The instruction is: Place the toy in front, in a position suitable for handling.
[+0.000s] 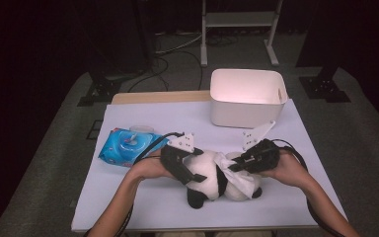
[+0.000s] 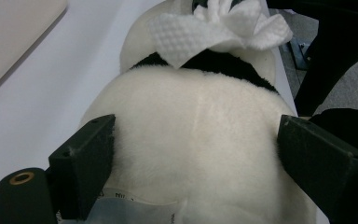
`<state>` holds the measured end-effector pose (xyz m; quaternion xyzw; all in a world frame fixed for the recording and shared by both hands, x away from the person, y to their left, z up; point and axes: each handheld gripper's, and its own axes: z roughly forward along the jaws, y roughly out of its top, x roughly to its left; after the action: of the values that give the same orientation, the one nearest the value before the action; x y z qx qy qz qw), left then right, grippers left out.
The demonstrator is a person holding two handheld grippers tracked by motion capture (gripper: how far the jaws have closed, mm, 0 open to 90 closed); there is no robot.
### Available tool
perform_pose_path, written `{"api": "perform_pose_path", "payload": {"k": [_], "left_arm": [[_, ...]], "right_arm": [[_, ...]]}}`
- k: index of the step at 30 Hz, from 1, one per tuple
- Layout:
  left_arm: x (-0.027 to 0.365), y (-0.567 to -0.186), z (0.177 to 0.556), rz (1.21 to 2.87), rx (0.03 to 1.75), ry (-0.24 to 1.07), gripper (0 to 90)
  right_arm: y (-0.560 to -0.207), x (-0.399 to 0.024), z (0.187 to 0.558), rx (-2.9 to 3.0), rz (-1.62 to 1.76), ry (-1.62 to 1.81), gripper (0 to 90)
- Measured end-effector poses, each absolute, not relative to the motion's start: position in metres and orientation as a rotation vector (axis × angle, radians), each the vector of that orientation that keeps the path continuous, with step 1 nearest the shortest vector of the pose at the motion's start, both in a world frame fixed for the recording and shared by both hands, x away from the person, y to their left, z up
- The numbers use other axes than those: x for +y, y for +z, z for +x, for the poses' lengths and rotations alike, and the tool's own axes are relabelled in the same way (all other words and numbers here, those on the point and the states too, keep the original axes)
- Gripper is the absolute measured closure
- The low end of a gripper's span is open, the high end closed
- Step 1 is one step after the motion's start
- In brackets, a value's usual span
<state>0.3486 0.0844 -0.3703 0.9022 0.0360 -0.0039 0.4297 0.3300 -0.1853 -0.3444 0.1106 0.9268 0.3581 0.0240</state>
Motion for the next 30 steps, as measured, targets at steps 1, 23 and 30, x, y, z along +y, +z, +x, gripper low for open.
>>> {"api": "perform_pose_path", "payload": {"k": [1,23,30], "left_arm": [[0.085,-0.37,0.349,2.249,0.09,-0.01,13.3],[0.083,-0.37,0.345,2.246,0.057,-0.017,14.6],[0.082,-0.371,0.344,2.243,0.053,-0.021,14.5]], "right_arm": [[-0.344,-0.184,0.33,2.87,0.338,1.104,78.5],[-0.358,-0.265,0.326,2.807,0.623,1.129,78.1],[-0.348,-0.227,0.341,2.846,0.499,1.125,78.0]]}}
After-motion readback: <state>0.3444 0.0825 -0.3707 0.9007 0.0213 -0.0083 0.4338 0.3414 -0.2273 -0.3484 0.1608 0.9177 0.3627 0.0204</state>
